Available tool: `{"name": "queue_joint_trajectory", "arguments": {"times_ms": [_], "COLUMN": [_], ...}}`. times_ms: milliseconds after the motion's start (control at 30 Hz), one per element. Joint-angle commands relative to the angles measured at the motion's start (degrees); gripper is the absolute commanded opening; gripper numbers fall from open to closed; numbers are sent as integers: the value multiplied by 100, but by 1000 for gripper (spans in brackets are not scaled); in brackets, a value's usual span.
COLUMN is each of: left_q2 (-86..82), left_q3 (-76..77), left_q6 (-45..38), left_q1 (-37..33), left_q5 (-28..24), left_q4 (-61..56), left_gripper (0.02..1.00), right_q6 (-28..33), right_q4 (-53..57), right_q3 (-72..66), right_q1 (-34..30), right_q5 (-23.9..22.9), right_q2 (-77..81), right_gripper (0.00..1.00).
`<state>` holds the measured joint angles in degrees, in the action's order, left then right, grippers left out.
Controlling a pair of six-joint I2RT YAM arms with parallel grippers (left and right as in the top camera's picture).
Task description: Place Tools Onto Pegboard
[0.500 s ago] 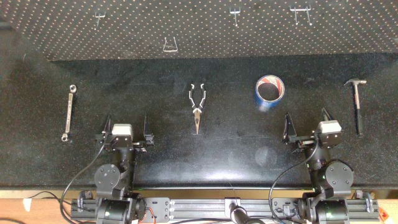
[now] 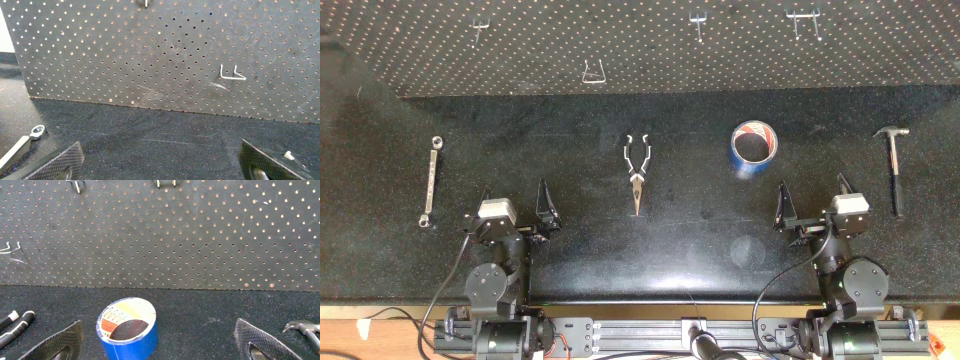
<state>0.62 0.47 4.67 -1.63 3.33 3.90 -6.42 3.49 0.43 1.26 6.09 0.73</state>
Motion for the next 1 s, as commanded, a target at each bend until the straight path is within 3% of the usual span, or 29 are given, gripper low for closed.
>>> {"name": "queue_joint_trajectory", "arguments": {"times_ms": [33,900,1000], "left_q2": [-44,-44,-26], "left_q3": [-15,-15,-15], "left_q6": [87,92,37], "left_q1": [-24,-24,-20], "left_q5": [-103,-105,-730], "left_q4": [44,44,37], "left_gripper": [996,996,996], "right_q6": [-63,-63,-63], "right_q4": [33,33,33], "right_q3": [-20,-20,-20], "right_q1": [44,44,44], "right_q5": [-55,-55,-55], "right_q2": [-66,-66,-66], "right_gripper": [980,980,980]}}
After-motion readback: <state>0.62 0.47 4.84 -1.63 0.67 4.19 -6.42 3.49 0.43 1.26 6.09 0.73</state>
